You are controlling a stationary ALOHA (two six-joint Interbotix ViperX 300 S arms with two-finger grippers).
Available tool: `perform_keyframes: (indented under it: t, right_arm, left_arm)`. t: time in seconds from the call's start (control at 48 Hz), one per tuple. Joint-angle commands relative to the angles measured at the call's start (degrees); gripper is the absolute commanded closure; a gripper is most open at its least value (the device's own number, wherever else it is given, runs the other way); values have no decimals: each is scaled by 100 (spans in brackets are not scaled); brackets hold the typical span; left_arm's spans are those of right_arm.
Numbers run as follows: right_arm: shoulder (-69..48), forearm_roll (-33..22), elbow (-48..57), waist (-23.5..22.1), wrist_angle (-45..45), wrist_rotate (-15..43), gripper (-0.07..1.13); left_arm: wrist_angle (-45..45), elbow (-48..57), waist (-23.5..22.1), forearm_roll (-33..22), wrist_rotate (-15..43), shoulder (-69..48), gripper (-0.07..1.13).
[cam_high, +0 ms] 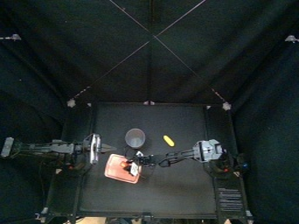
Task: Pick the carrot then place it on the pink plate
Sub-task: Drop carrot on the pink plate and return to neutral
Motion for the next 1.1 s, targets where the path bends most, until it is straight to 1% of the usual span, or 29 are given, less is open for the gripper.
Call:
perform_keyframes:
  t: [0.021,0.167,0.271,0.375,0.5,0.688,1.104]
  right_arm:
    - [-141,0,-185,18,-35,-9,27]
    - [-141,-18,-176,26,-53,-9,9]
    - [-167,-79,-149,35,-53,0,2]
    - [-325,-211,-70,35,-18,-35,2]
    - [-791,-633,255,26,-26,18,2]
    - [-1617,-984,791,44,-141,18,2]
    - [-3533,-1679,2329,-18,-272,9,2]
  left_arm:
    - [-53,-149,-9,9,0,0,108]
    - [-53,-141,-9,18,0,0,108]
    - [-44,-141,-9,18,0,0,108]
    - [-44,-132,-9,18,0,0,108]
    - [-35,-132,-9,9,0,0,108]
    - [-35,-132,-9,18,0,-18,108]
    - [-35,-132,0,18,0,-132,108]
